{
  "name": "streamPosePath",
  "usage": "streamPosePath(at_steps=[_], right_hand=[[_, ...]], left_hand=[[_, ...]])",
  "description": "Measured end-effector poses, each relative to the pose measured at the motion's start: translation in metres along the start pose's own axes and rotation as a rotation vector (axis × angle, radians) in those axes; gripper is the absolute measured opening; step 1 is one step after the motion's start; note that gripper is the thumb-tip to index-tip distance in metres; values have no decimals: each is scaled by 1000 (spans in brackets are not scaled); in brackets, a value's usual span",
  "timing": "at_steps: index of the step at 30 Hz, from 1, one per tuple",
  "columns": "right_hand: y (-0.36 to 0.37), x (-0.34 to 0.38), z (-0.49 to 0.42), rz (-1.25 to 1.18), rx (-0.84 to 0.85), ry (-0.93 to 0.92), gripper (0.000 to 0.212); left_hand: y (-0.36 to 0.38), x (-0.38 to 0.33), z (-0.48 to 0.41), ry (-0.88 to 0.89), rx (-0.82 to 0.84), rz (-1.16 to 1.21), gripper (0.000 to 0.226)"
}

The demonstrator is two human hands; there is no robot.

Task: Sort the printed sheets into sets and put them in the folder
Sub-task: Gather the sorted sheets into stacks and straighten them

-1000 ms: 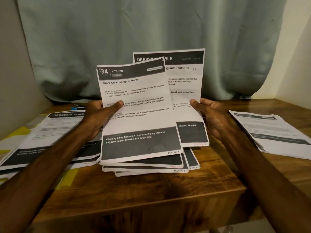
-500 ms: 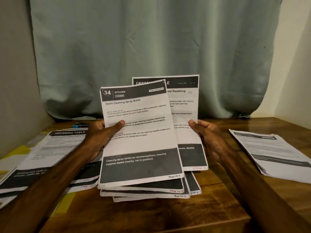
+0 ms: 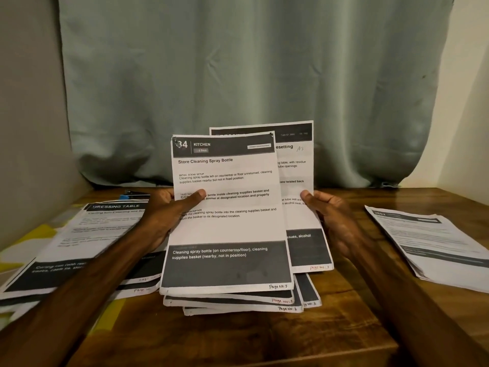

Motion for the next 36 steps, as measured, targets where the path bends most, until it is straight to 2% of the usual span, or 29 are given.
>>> streamPosePath(at_steps=[8, 16, 25, 28, 32, 36], right_hand=[[0, -2, 0, -17, 11, 13, 29], [0, 2, 6, -53, 16, 18, 20], [-3, -4, -3, -42, 3, 0, 27], [-5, -5, -4, -31, -11, 11, 27], [-16, -5, -1, 30, -70, 33, 17], [-44, 4, -3, 52, -124, 18, 15]], left_hand=[[3, -3, 4, -17, 0, -9, 27], [3, 3, -2, -27, 7, -32, 29], [4, 9, -4, -13, 3, -9, 30], [7, 14, -4, -8, 1, -48, 25], [22, 14, -5, -9, -12, -127, 28], [50, 0, -22, -7, 28, -225, 31]])
Point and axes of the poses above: each hand's wrist, its own z-axis away from the middle knuckle, its own y-axis out of the palm, x = y × z, the point moved 6 cm from there along -z, towards the middle knuckle, and after that the axes turned 4 degrees about -x, right-handed, at the moved point
